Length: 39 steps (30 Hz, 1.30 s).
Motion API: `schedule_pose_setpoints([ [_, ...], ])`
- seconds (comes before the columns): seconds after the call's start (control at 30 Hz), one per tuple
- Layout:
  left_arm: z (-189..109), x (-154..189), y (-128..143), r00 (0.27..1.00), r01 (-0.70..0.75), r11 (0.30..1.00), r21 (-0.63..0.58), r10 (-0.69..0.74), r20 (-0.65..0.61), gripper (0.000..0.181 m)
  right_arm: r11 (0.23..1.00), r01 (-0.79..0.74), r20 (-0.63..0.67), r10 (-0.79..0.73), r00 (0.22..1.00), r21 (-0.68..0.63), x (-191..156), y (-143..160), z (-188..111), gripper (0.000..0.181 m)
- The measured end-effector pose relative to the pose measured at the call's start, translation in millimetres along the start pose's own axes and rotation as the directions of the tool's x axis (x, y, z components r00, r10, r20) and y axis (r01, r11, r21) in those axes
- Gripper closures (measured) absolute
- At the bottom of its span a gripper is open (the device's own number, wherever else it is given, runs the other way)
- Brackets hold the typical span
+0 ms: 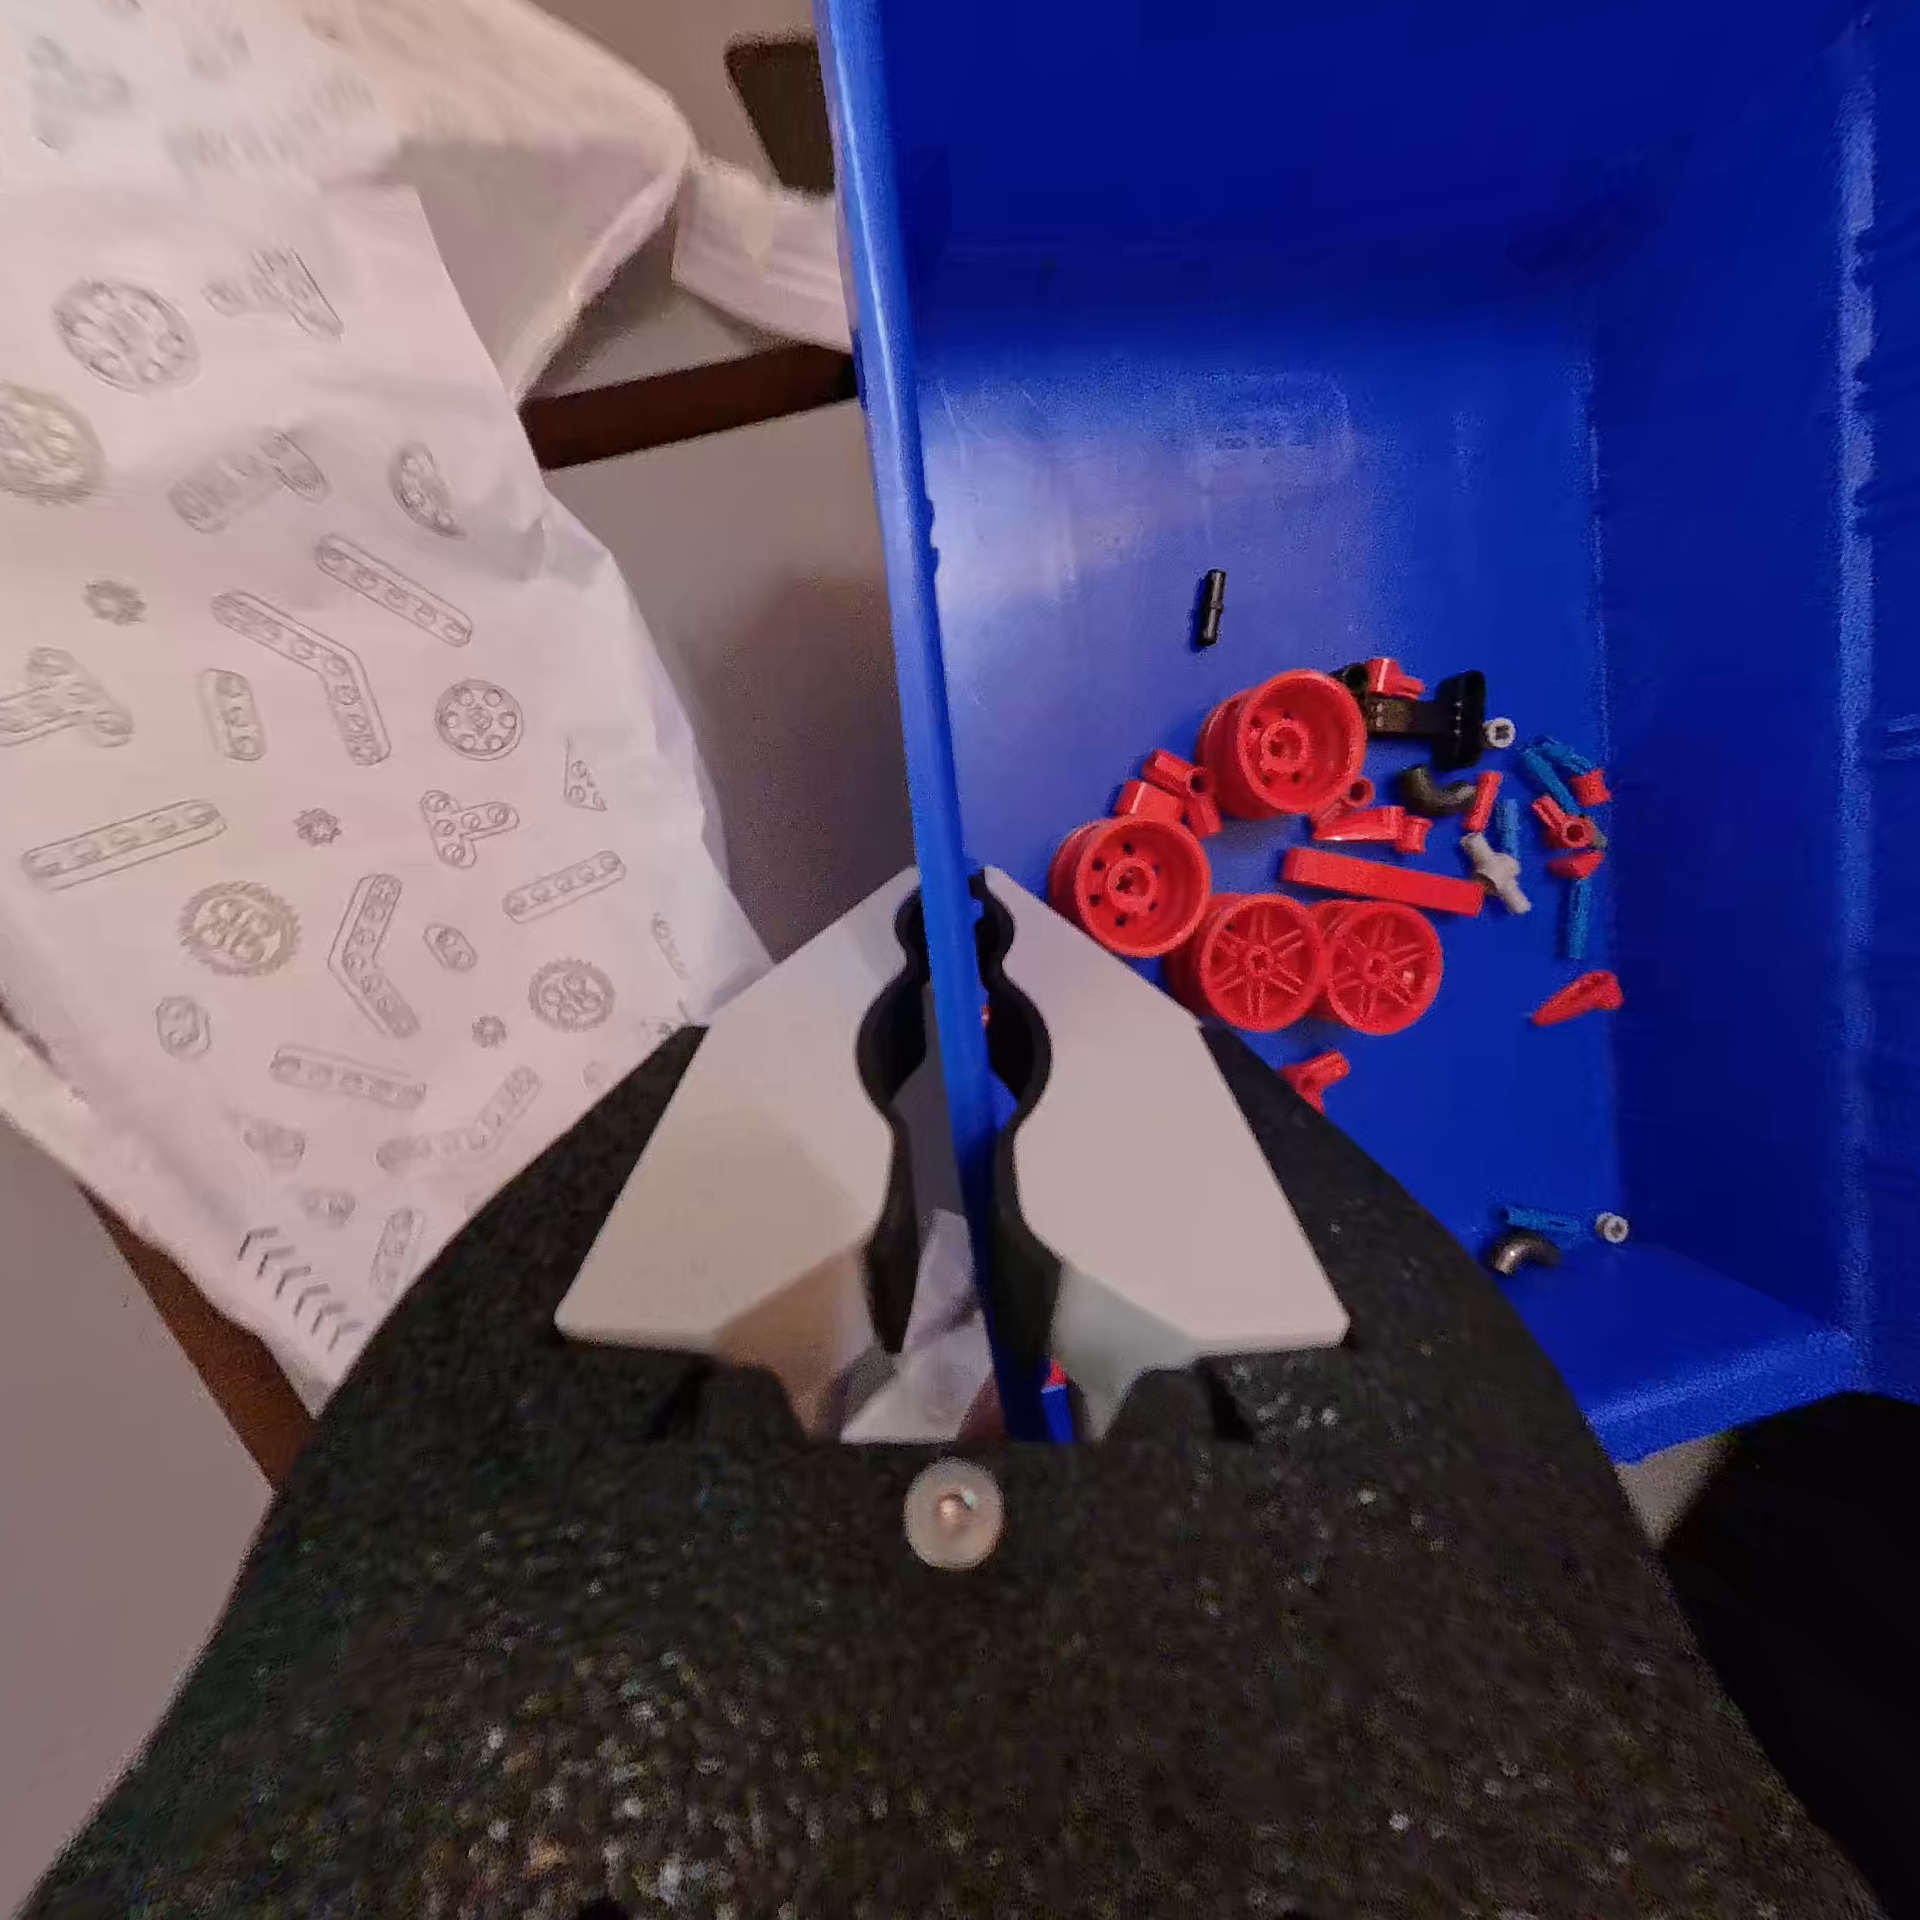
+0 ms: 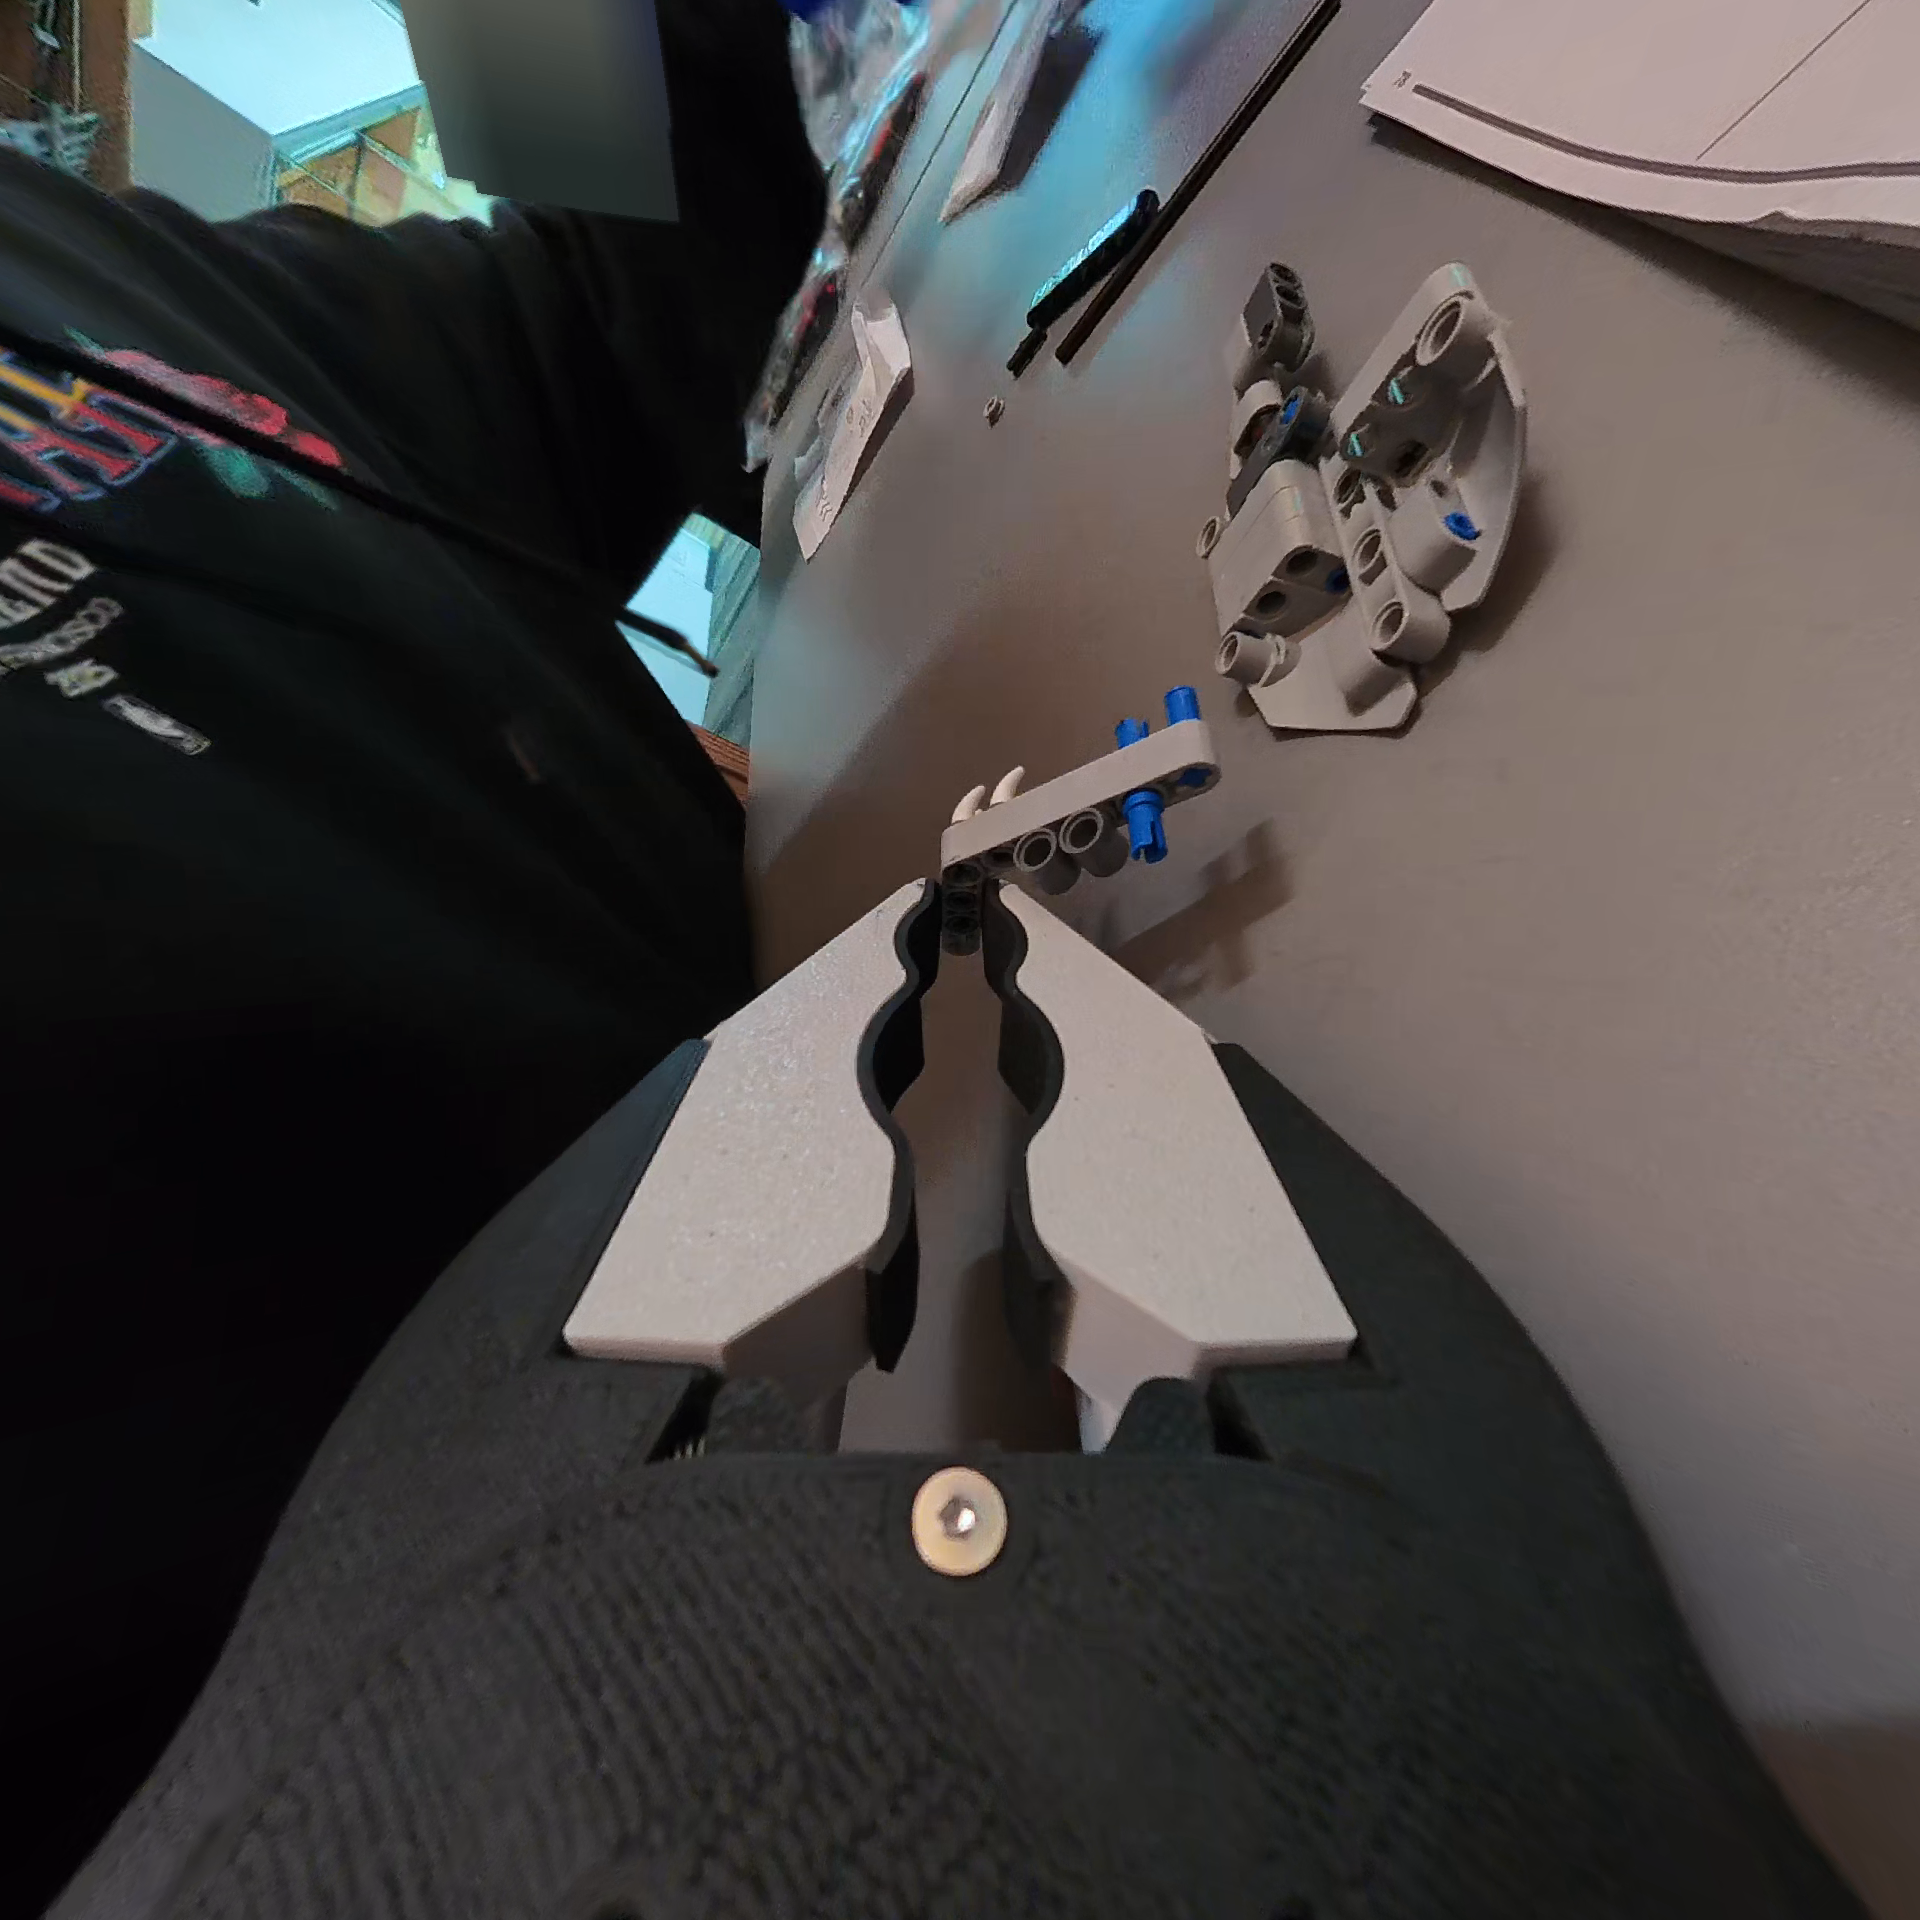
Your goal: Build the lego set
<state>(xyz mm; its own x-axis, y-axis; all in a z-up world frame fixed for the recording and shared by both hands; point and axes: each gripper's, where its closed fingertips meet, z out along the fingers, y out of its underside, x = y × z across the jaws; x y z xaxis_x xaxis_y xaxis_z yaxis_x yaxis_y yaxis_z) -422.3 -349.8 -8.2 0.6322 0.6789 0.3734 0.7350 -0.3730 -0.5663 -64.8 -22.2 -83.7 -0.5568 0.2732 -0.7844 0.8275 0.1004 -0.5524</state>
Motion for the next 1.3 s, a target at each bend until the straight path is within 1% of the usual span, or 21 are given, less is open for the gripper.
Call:
schedule_pose_setpoints([
  [0.03,-16,6,-6,1.0,0.022,0.999,0.023,-0.022,-0.013,0.179,1.0,-0.001,0.003,0.001,1.0,0.0,0,0,0,0.175],
  [0.1,-52,9,-16,0.998,0.058,0.997,0.059,-0.059,0.015,0.179,1.0,0.002,0.008,-0.002,1.0,0.002,-1,0,-1,0.175],
  [0.17,-89,3,-22,0.991,0.087,0.992,0.088,-0.096,0.094,0.179,1.0,-0.001,0.012,0.001,1.0,0.003,-1,0,-1,0.175],
  [0.23,-125,-5,-25,0.972,0.104,0.988,0.111,-0.125,0.2,0.178,1.0,0.008,0.013,-0.008,1.0,0.008,-2,-1,-1,0.175],
  [0.3,-151,-12,-21,0.945,0.135,0.984,0.12,-0.164,0.284,0.178,1.0,0.013,0.017,-0.014,1.0,0.013,-4,-1,-2,0.175],
  [0.37,-163,-21,-11,0.916,0.177,0.978,0.113,-0.206,0.345,0.179,1.0,0.014,0.016,-0.014,1.0,0.022,-3,-2,-3,0.175],
  [0.4,-162,-23,-5,0.906,0.205,0.972,0.114,-0.232,0.355,0.178,1.0,0.015,0.02,-0.015,1.0,0.021,-4,-2,-3,0.175],
  [0.47,-148,-30,11,0.884,0.247,0.965,0.093,-0.263,0.385,0.178,1.0,0.021,0.021,-0.021,1.0,0.023,-5,-2,-3,0.175],
  [0.57,-108,-40,36,0.868,0.282,0.958,0.049,-0.276,0.413,0.179,0.999,0.034,0.032,-0.035,0.999,0.032,-8,-3,-4,0.175],
  [0.67,-64,-51,62,0.851,0.317,0.948,-0.023,-0.273,0.448,0.179,0.998,0.033,0.032,-0.035,0.999,0.044,-8,-5,-5,0.175],
  [0.73,-41,-57,74,0.847,0.322,0.944,-0.067,-0.256,0.467,0.178,0.998,0.04,0.029,-0.042,0.999,0.047,-8,-5,-6,0.175],
  [0.8,-27,-62,74,0.853,0.286,0.956,-0.065,-0.224,0.471,0.178,0.998,0.044,0.028,-0.046,0.999,0.05,-8,-5,-6,0.175],
  [0.9,-17,-64,68,0.863,0.238,0.97,-0.042,-0.191,0.468,0.179,0.997,0.043,0.017,-0.044,0.999,0.057,-7,-6,-7,0.175],
  [0.97,-10,-62,66,0.875,0.183,0.982,-0.044,-0.142,0.463,0.173,0.998,0.044,0.016,-0.045,0.999,0.051,-7,-6,-6,0.175],
  [1.03,-10,-56,59,0.886,0.108,0.994,-0.018,-0.088,0.456,0.16,0.998,0.044,0.013,-0.044,0.999,0.053,-6,-6,-6,0.175],
  [1.1,-21,-43,51,0.888,0.031,0.999,0.015,-0.035,0.458,0.147,0.997,0.045,0.018,-0.046,0.999,0.055,-7,-6,-6,0.175],
  [1.13,-32,-39,50,0.87,-0.005,1.0,0.014,-0.003,0.493,0.141,0.997,0.044,0.015,-0.045,0.999,0.056,-7,-6,-7,0.175],
  [1.17,-48,-35,53,0.834,-0.049,0.999,0.004,0.039,0.551,0.137,0.997,0.043,0.013,-0.044,0.999,0.056,-6,-6,-7,0.175],
  [1.2,-64,-29,57,0.798,-0.108,0.994,-0.011,0.093,0.596,0.137,0.997,0.044,0.016,-0.045,0.999,0.056,-7,-6,-6,0.175],
  [1.23,-73,-14,67,0.789,-0.179,0.983,-0.036,0.166,0.592,0.137,0.997,0.045,0.015,-0.046,0.999,0.056,-7,-6,-7,0.175],
  [1.3,-76,22,103,0.81,-0.332,0.938,-0.097,0.336,0.48,0.13,0.997,0.044,0.015,-0.045,0.999,0.059,-7,-7,-7,0.175],
])
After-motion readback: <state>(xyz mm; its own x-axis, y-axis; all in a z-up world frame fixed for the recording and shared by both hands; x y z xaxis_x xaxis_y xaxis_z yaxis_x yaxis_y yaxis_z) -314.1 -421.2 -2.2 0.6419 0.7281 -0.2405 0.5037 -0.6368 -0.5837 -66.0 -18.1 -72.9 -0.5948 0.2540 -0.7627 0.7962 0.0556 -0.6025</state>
